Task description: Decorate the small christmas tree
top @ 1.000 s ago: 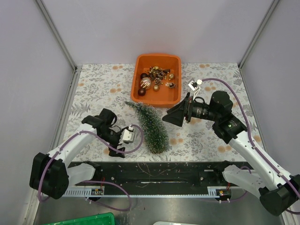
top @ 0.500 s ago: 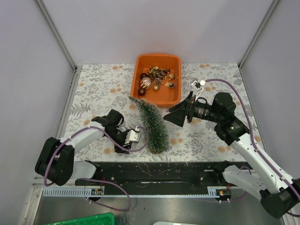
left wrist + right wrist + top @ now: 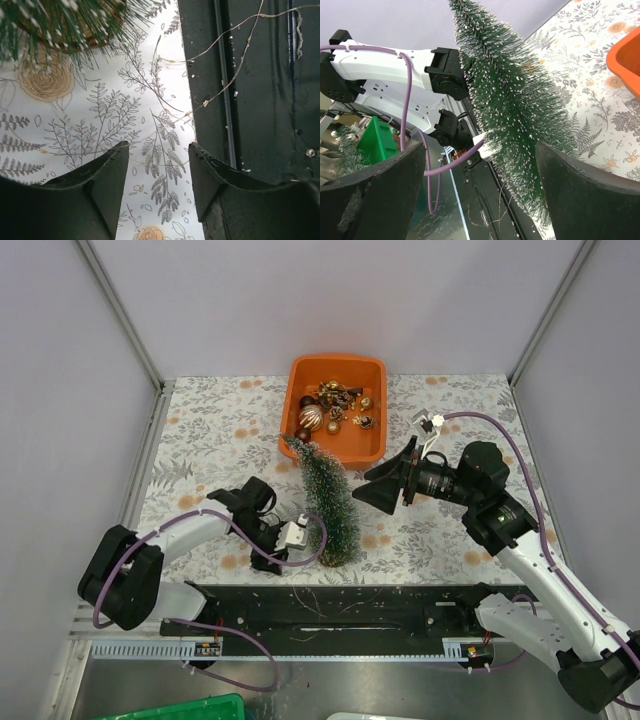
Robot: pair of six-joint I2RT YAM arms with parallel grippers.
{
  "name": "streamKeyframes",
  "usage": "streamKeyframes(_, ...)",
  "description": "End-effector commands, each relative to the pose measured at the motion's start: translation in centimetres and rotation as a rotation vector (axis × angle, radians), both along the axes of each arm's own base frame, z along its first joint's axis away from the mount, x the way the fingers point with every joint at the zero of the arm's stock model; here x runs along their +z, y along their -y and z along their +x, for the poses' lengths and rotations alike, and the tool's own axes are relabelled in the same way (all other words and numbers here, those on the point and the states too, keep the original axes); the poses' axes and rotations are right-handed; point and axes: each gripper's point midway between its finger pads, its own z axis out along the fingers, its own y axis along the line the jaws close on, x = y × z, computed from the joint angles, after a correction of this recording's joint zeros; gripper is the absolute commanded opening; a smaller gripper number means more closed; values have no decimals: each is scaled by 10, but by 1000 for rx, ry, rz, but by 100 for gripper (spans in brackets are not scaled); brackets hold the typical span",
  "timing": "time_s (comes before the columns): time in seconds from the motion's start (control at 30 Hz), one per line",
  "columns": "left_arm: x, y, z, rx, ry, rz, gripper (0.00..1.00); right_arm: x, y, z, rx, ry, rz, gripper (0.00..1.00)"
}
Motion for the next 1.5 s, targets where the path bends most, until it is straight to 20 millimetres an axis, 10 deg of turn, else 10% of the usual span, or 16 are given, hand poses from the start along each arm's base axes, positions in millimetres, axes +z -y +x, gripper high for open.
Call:
streamKeyframes(0.0,8,-5,-8,18,-9,12,56,3,3,3,-26,39,-3,98)
streamKeyframes(0.6,20,-11,-32,-55,51,-8,56,8,3,2,-26,25,13,97)
streamKeyframes(1.0,-8,1,0,71,123,138,55,13,6,-1,-35,33,16,96)
streamKeyframes(1.47,-3,-5,1,112,137,160,0,20,8,-1,-45,66,16,97)
